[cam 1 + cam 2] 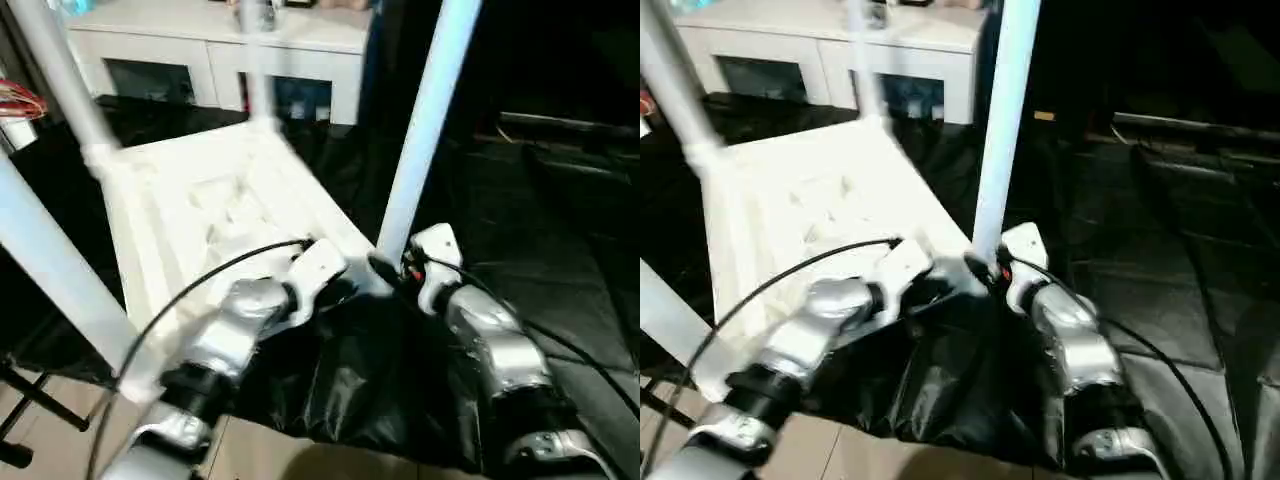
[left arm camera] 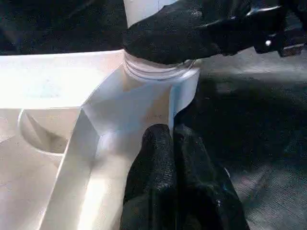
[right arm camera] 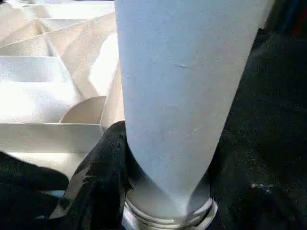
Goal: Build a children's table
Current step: Rotate leg to tighten
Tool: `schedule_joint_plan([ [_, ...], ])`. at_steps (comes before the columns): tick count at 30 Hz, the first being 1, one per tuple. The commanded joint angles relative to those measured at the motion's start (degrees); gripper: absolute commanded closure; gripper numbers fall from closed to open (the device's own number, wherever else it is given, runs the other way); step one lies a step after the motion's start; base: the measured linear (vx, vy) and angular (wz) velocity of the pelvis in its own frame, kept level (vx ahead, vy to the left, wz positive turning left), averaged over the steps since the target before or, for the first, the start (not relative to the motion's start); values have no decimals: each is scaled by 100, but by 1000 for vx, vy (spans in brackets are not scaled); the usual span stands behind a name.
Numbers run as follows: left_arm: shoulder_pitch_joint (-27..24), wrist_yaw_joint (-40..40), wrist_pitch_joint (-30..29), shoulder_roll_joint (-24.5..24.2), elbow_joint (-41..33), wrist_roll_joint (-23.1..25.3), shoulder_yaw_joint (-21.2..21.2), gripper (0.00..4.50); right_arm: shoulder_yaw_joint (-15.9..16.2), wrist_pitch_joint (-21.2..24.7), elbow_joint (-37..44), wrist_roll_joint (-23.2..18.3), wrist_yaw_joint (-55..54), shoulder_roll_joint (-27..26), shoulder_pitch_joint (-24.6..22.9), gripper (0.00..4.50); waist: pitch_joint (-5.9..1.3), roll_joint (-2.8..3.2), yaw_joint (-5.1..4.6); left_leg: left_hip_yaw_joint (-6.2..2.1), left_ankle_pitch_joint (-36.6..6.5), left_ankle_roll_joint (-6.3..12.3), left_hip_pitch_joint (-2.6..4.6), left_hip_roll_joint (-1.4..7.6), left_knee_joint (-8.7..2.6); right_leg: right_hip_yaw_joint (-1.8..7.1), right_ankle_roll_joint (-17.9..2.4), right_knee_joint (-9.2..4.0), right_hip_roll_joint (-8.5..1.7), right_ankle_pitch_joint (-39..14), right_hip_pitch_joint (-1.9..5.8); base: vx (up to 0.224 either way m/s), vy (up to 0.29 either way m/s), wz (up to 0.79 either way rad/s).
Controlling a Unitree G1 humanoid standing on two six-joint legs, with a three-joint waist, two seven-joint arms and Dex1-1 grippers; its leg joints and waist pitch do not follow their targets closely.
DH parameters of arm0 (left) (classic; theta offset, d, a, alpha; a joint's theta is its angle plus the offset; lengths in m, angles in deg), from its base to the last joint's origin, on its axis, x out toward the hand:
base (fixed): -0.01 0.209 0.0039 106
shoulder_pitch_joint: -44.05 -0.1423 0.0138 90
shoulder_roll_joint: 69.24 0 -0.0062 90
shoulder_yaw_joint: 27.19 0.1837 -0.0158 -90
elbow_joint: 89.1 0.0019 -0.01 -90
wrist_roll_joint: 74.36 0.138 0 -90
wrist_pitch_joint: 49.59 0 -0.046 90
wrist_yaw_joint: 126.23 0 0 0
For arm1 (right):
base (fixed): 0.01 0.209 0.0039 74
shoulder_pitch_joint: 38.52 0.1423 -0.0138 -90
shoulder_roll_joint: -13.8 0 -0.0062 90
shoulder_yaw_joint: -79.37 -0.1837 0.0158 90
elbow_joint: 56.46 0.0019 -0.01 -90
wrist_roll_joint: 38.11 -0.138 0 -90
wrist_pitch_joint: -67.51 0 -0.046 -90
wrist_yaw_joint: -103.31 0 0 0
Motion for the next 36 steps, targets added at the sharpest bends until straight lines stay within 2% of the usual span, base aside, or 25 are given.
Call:
schedule_joint_plan([
  [1,249,-23,240,402,-134,-126,203,450,546,71,-198,12,357,-436,-12,196,-360,-43,38,-195,-990,329,34,302,-361,386,-975,-536,-589,-1377,248,0,0,0],
  [6,154,-332,414,217,-226,-175,221,450,367,64,-136,-209,701,-237,-15,153,-346,-36,35,-194,-1071,366,43,316,-369,384,-987,-548,-583,-1437,243,0,0,0],
  [9,65,-730,550,-23,-380,-329,234,450,292,48,-90,-314,1108,132,7,133,-345,-32,47,-194,-1111,381,46,322,-369,386,-982,-553,-583,-1482,245,0,0,0],
  [10,32,-911,606,-114,-433,-392,240,450,287,38,-98,-305,1256,280,31,108,-346,-21,62,-192,-1089,382,53,329,-368,390,-1004,-541,-582,-1443,237,0,0,0],
  [12,-14,-1216,685,-254,-511,-492,247,450,319,-24,-106,-257,1503,520,61,101,-355,-20,89,-193,-1026,377,53,332,-362,387,-1033,-527,-583,-1345,255,0,0,0],
  [13,-21,-1266,697,-276,-523,-509,248,450,328,-38,-104,-248,1546,559,64,95,-353,-18,92,-184,-1015,396,54,332,-361,393,-1055,-520,-581,-1308,240,0,0,0],
  [14,-49,-1535,751,-395,-581,-593,257,450,391,-75,-50,-255,1895,772,58,95,-358,-3,142,-176,-1018,403,79,342,-355,397,-1091,-517,-587,-1259,229,0,0,0],
  [15,-62,-1729,780,-483,-615,-654,258,450,444,-102,9,-282,2211,935,45,95,-351,-13,156,-180,-976,408,50,338,-361,392,-1099,-496,-575,-1194,252,0,0,0],
  [17,-72,-1986,743,-614,-646,-720,264,450,520,18,170,-384,2760,1181,-18,95,-356,-9,184,-178,-930,435,50,343,-356,395,-1111,-485,-582,-1102,259,0,0,0],
  [20,-88,-2411,709,-833,-637,-768,327,450,702,-28,283,-387,3444,1526,-121,95,-363,-33,215,-171,-860,505,47,347,-347,387,-1133,-463,-573,-1003,267,0,0,0],
  [22,-92,-2514,715,-885,-627,-785,337,450,737,-29,302,-406,3616,1603,-144,95,-361,-26,236,-168,-811,528,41,351,-344,385,-1151,-455,-575,-974,262,0,0,0],
  [26,-75,-2813,729,-1068,-570,-866,329,450,818,34,455,-609,4170,1845,-198,95,-352,-36,273,-165,-908,503,50,353,-345,379,-1091,-483,-574,-1255,254,0,0,0],
  [28,-80,-2881,718,-1101,-578,-882,330,450,818,66,476,-661,4260,1868,-195,123,-354,-33,282,-171,-916,481,55,359,-349,377,-1077,-487,-578,-1309,249,0,0,0],
  [32,-85,-3055,701,-1211,-586,-955,327,450,844,20,575,-735,4529,1985,-266,143,-366,-64,333,-163,-812,480,61,359,-341,383,-1079,-467,-576,-1217,245,0,0,0],
  [36,-127,-3176,644,-1290,-627,-997,344,450,846,24,609,-772,4672,2027,-321,178,-369,-62,343,-164,-751,507,53,360,-340,382,-1098,-449,-580,-1095,249,0,0,0],
])
